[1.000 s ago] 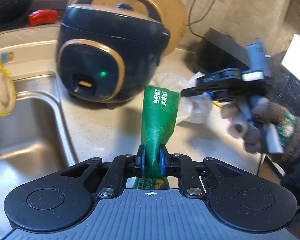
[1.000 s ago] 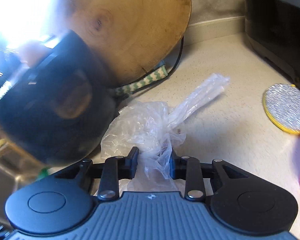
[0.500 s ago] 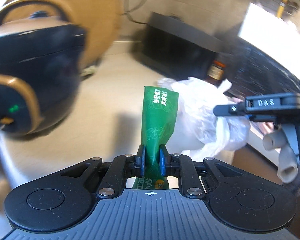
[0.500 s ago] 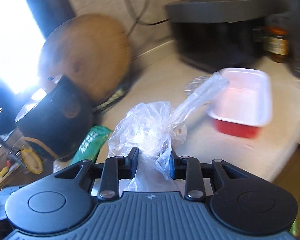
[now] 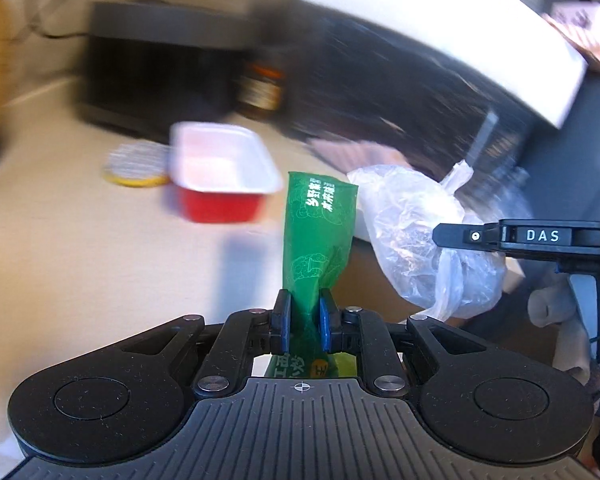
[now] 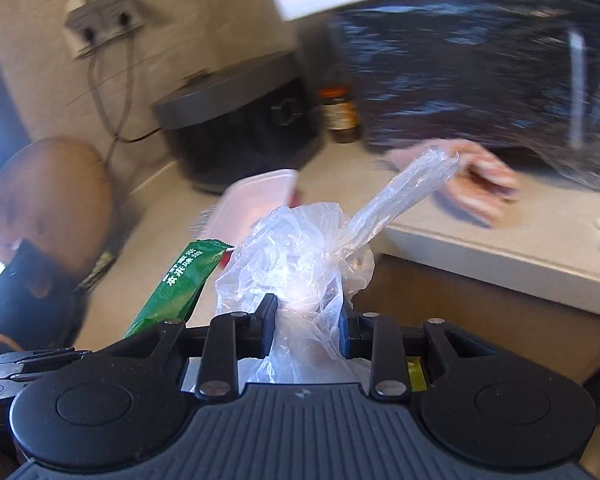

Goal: Collect trash
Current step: 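Carry packet and plastic bag down into the green bin and open both tools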

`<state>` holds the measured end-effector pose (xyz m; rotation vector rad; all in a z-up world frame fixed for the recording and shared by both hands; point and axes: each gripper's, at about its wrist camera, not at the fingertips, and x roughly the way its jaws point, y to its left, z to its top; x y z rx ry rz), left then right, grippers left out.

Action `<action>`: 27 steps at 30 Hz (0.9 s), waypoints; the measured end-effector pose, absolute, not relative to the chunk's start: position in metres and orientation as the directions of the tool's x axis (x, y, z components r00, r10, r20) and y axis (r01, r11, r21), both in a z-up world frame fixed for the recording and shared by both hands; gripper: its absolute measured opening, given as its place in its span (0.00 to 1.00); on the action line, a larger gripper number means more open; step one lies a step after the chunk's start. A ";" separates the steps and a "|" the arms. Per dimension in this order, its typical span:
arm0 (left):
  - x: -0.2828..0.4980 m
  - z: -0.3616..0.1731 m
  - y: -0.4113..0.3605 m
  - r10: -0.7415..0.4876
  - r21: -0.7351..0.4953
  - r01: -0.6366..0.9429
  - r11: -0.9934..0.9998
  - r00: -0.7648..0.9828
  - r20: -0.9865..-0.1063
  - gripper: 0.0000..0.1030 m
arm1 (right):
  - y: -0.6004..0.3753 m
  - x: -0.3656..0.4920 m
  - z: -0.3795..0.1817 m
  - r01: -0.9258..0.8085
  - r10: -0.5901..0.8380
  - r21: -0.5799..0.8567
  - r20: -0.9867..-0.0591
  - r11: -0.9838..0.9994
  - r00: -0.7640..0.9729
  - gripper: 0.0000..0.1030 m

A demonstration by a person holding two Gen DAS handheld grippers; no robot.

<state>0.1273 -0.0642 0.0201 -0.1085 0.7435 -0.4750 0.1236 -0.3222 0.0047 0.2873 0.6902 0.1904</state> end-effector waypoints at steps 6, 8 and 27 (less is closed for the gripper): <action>0.151 -0.004 -0.124 -0.544 -0.317 0.471 0.823 0.496 -0.677 0.17 | -0.386 0.098 -0.029 0.126 0.118 0.317 -0.649 0.940 0.752 0.28; 0.164 -0.016 -0.141 -0.556 -0.339 0.477 0.811 0.448 -0.700 0.17 | -0.404 0.090 -0.044 0.189 0.083 0.324 -0.668 0.927 0.739 0.28; 0.253 -0.200 -0.261 -0.354 -0.276 0.378 0.884 0.154 -0.922 0.26 | -0.505 0.055 -0.177 0.554 0.014 0.367 -0.842 0.747 0.540 0.28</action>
